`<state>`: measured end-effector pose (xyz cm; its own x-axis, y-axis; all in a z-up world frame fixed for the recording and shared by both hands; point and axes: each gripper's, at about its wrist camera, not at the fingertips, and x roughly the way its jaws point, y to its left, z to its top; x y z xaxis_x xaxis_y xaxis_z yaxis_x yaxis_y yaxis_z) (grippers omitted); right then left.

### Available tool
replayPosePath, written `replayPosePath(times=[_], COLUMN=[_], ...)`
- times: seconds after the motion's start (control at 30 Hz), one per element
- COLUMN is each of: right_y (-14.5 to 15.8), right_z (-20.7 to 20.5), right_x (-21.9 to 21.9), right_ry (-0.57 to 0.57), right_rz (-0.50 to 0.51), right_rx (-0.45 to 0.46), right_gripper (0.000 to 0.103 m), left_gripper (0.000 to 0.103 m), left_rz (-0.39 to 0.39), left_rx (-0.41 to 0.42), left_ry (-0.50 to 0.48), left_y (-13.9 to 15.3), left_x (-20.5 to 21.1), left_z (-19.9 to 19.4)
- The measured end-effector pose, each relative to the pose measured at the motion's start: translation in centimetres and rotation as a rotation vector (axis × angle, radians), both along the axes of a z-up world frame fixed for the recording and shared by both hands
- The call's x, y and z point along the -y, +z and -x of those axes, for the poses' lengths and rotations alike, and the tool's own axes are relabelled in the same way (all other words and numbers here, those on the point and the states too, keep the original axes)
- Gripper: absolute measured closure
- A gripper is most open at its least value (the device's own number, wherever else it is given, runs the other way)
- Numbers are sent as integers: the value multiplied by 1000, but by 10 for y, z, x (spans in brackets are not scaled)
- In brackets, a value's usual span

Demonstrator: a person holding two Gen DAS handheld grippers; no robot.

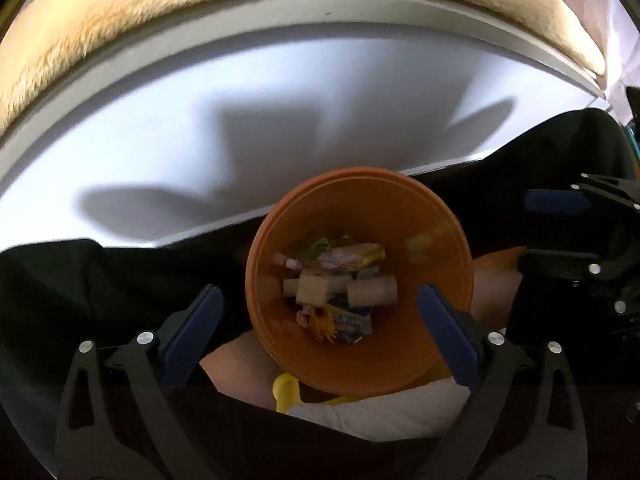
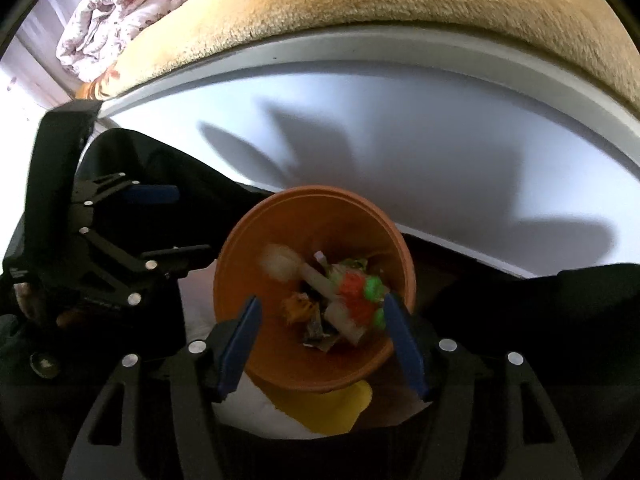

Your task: Collect trash

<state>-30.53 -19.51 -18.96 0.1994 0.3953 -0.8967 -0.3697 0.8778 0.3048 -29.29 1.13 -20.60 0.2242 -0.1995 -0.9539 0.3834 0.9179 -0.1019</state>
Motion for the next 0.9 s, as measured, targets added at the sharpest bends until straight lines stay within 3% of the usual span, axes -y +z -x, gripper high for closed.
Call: replayPosePath(times=[0.23, 0.4, 0.47, 0.53, 0.6, 0.67, 0.77, 0.9], right_y=[1, 13, 36, 69, 108, 147, 189, 208], right_z=[0, 2, 2, -1, -9, -23, -60, -104], right_x=[19, 20, 22, 24, 33, 41, 53, 52], right_ry=[-63, -75, -75, -101, -146, -201, -319, -469], right_rz=[-14, 4, -32, -78, -117, -130, -97, 0], right_rx=[9, 69, 125, 205, 317, 427, 545, 679], right_gripper=[41, 37, 29, 11, 5, 5, 5, 5], left_gripper=[8, 8, 8, 8, 8, 8, 8, 8], left_rz=[13, -18, -7, 18, 6, -28, -11, 54], left_rx=[10, 87, 133, 185, 271, 402, 520, 538], left_ry=[32, 47, 60, 71, 93, 134, 180, 243], left_y=[2, 26, 47, 75, 105, 143, 185, 204], left_x=[-5, -1, -3, -5, -6, -4, -2, 2], left_z=[-2, 0, 0, -4, -12, -27, -58, -105])
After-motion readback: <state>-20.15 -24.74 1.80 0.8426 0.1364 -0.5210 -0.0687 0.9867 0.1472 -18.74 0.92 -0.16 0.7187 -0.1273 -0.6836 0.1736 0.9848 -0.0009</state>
